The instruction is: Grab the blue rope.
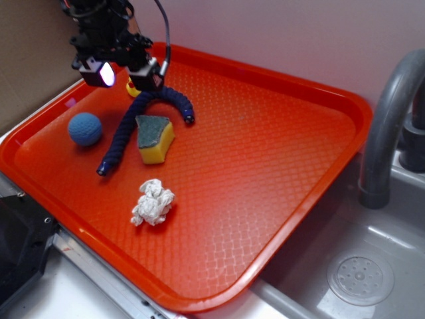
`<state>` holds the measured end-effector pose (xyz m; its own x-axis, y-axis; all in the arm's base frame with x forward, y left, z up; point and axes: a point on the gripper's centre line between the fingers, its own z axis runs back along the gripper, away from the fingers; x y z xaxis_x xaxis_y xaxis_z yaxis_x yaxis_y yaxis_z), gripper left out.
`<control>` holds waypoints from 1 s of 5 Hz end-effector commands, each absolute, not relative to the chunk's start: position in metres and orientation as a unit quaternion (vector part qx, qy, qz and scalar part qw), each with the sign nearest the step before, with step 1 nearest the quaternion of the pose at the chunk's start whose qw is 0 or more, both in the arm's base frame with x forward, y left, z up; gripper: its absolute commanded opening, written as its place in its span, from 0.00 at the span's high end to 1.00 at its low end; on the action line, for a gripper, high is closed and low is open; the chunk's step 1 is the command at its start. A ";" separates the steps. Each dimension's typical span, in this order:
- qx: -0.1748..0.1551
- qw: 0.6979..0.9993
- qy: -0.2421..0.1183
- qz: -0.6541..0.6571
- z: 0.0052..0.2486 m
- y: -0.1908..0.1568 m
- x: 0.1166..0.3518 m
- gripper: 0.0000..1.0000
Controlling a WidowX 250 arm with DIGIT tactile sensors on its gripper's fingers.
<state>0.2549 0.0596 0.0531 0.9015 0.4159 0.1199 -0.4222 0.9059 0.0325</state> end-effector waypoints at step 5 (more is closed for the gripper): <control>-0.032 0.981 -0.038 0.185 0.018 0.063 0.250 1.00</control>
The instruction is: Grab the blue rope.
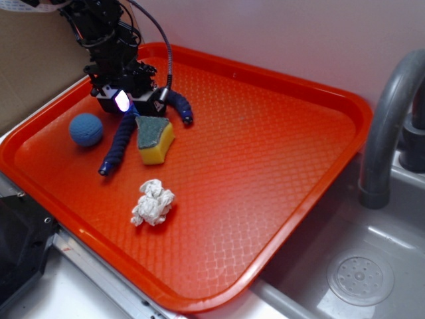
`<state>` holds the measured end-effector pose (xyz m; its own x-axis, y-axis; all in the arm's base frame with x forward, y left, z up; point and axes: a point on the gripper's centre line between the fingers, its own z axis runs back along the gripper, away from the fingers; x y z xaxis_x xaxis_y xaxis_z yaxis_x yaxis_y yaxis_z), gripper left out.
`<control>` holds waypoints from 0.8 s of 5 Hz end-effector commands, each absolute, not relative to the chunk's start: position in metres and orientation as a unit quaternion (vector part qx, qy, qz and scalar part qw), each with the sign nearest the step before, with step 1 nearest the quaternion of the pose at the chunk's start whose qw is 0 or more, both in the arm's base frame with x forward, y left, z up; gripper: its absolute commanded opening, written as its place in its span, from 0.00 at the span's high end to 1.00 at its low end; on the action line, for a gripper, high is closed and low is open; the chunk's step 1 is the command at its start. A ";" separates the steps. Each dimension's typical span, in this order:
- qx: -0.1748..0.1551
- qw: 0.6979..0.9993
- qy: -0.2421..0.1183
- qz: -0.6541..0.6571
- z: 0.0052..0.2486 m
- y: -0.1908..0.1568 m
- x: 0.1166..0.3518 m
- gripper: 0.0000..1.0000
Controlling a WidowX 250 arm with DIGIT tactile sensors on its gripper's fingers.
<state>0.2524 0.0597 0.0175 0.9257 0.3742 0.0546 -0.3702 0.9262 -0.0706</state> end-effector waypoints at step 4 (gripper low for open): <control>0.056 0.986 -0.094 0.130 0.103 0.033 0.264 1.00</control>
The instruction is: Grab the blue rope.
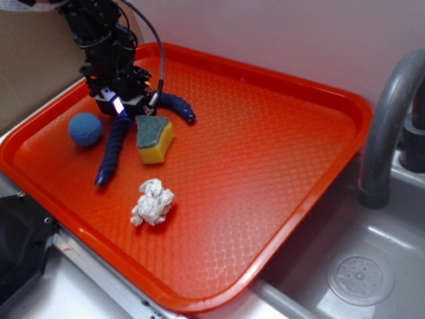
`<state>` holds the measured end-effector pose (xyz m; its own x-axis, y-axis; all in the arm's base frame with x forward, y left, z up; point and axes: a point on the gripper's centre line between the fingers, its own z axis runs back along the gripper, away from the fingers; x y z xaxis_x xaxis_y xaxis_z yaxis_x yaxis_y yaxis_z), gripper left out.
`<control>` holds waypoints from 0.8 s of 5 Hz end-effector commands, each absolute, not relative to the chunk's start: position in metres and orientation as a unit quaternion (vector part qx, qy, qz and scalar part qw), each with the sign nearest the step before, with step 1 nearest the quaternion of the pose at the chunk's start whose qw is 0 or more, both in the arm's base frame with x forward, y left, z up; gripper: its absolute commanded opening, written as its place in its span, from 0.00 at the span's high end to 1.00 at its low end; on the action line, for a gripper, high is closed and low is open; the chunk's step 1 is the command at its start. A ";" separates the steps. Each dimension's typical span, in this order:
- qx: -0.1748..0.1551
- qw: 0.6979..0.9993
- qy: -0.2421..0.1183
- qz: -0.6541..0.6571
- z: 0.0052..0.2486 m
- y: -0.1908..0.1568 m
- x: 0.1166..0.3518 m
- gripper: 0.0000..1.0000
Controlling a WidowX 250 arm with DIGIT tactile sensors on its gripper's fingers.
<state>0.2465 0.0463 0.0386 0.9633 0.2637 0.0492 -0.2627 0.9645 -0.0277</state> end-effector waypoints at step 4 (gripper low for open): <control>-0.016 0.995 -0.079 0.064 0.226 -0.007 0.243 1.00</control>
